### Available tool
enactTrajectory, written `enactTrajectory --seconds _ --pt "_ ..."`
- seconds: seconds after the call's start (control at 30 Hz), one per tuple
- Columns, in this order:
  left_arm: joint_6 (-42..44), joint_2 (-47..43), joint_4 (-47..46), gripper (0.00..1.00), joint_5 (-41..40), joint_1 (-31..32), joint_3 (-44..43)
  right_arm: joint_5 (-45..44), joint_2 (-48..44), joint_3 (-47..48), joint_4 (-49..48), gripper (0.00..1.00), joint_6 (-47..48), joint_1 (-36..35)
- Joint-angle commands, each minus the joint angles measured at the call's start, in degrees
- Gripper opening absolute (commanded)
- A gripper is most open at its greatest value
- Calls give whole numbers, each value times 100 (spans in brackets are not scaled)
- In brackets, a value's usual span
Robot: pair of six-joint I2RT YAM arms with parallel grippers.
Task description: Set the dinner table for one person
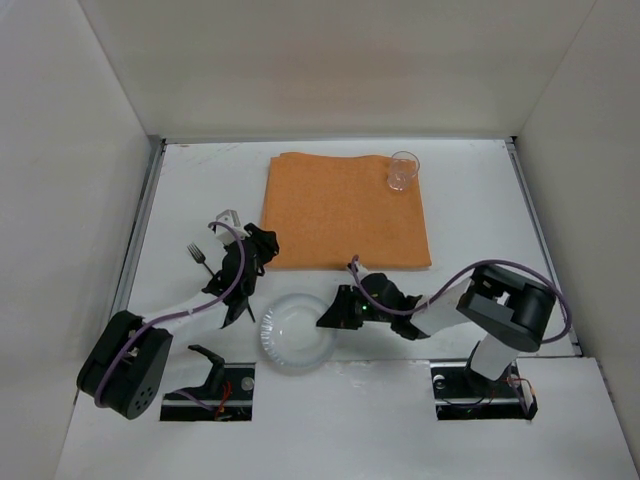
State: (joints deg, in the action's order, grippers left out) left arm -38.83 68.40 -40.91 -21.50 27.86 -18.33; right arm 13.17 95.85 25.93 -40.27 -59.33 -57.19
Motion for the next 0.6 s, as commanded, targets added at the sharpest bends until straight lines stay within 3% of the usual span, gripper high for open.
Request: enactTrajectory --seconds 0.0,0.13,0.27,0.4,0.57 --pt "104 -187 -217 37 -162 -57 84 203 -626 -132 -386 6 -131 168" --pt "130 -537 -146 37 -197 -206 171 151 -1708 148 543 6 175 607" --pt "-1 -828 -76 37 -346 -443 356 -130 -2202 649 1512 7 729 1257" --pt "-125 -952 12 37 -408 -558 409 -297 -1852 1325 1891 7 994 2127" --pt "-160 -855 30 38 -399 -488 383 -543 -921 2134 1567 7 862 2813"
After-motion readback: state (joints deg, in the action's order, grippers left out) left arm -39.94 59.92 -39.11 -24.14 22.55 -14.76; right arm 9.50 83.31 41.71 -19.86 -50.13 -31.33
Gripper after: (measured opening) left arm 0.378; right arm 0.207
